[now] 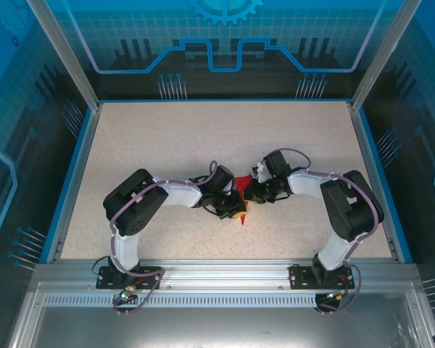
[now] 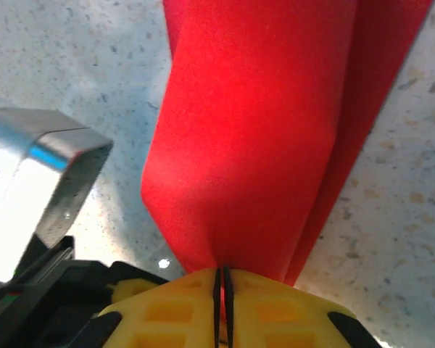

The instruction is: Fold a paper plane with a square sheet of paper (fold left side to right side)

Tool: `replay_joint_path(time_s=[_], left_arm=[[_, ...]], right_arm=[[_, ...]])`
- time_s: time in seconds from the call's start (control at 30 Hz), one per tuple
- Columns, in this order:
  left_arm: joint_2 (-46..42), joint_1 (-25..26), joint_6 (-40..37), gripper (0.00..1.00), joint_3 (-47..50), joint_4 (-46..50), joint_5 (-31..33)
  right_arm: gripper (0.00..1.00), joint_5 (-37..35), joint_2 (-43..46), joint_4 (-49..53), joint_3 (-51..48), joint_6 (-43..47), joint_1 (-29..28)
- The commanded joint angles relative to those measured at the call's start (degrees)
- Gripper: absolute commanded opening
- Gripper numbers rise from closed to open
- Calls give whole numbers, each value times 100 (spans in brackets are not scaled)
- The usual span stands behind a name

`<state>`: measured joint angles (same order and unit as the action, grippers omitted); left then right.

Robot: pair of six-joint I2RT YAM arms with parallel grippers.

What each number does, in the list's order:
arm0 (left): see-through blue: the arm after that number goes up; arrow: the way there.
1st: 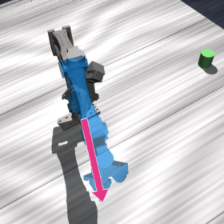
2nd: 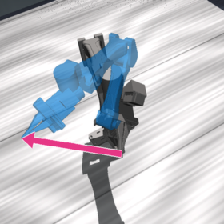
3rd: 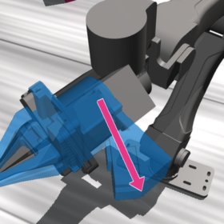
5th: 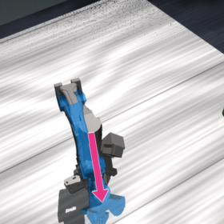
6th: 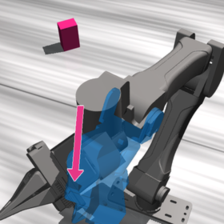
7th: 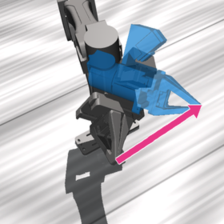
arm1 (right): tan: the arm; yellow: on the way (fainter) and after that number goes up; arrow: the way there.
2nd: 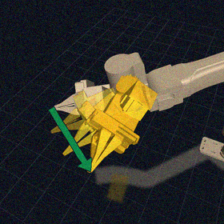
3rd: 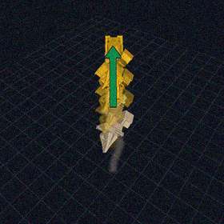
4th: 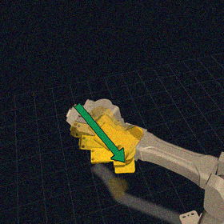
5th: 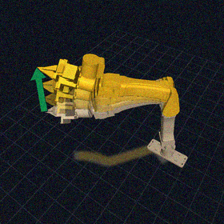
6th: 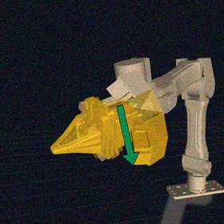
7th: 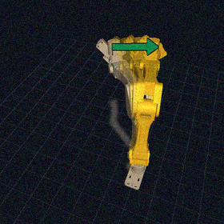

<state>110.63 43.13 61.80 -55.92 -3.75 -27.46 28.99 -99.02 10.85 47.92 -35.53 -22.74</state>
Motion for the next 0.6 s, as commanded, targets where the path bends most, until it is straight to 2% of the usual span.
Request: replay_joint_path(time_s=[0.0, 0.57], left_arm=[[354, 209, 46, 10, 143, 878, 162], [327, 208, 1, 10, 147, 971, 181]], right_arm=[[12, 34, -221, -59, 213, 117, -55], [12, -516, -815, 337, 792, 576, 33]])
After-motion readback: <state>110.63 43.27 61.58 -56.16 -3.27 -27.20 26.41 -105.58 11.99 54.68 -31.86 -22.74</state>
